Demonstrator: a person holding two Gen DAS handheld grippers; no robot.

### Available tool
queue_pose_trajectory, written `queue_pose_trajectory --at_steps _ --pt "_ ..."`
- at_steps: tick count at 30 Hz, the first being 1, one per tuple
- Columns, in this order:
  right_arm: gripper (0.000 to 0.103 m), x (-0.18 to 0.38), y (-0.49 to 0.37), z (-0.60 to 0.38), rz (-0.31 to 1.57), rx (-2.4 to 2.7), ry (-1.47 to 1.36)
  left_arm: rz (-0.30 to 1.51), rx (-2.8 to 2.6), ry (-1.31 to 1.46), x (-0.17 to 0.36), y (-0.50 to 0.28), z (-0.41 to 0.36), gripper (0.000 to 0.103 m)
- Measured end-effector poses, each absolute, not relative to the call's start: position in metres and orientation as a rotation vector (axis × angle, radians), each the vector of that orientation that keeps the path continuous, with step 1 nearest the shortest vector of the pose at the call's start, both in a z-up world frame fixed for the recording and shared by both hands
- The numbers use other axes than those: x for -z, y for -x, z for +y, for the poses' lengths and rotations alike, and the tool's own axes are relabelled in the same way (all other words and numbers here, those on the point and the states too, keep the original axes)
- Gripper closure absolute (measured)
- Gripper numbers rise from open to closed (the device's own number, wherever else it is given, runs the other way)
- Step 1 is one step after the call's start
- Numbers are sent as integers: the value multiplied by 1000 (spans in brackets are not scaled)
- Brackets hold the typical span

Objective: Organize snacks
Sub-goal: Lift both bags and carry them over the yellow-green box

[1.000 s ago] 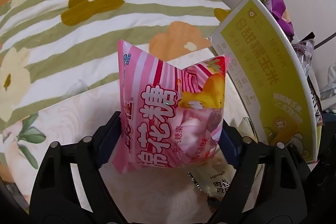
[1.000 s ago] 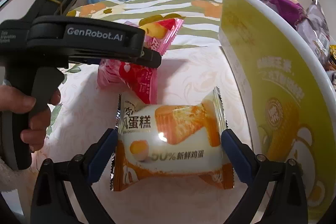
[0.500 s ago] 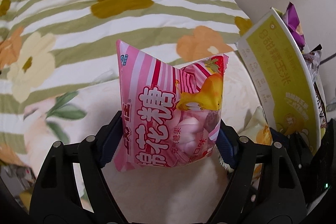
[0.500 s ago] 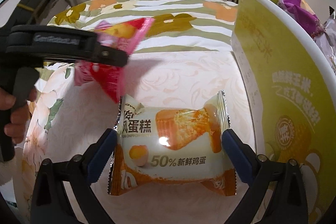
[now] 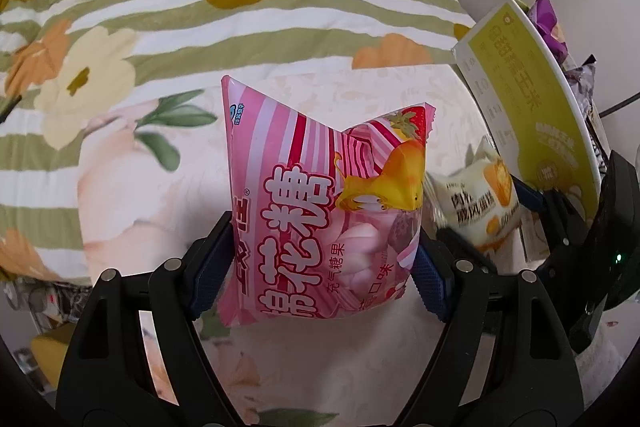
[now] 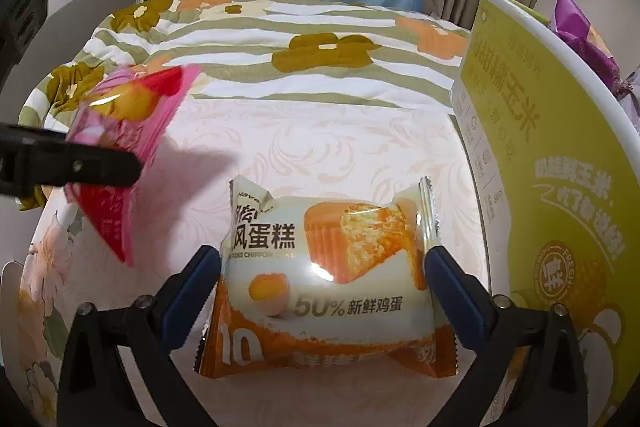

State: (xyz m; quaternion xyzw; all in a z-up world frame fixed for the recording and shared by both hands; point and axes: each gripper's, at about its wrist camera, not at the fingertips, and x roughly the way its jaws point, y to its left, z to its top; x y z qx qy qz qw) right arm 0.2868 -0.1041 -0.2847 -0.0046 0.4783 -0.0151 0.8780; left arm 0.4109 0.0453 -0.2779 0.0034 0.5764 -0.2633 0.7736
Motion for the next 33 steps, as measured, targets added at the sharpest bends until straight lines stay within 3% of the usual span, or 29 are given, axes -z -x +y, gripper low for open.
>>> queue_pose_trajectory --at_steps 2,7,13,22,33 --pt "22 282 -285 -104 985 40 19 1245 572 -5 276 -406 49 26" --pt "32 274 -279 -109 974 66 -23 1223 582 -4 264 -394 57 26" --pt "33 251 -266 -106 951 81 -80 1175 609 -9 235 -382 60 26" --pt "33 164 -231 -111 853 106 -148 1075 675 -6 165 -365 42 26" --pt "33 89 -198 -201 759 188 -250 967 730 -21 100 -332 -52 26"
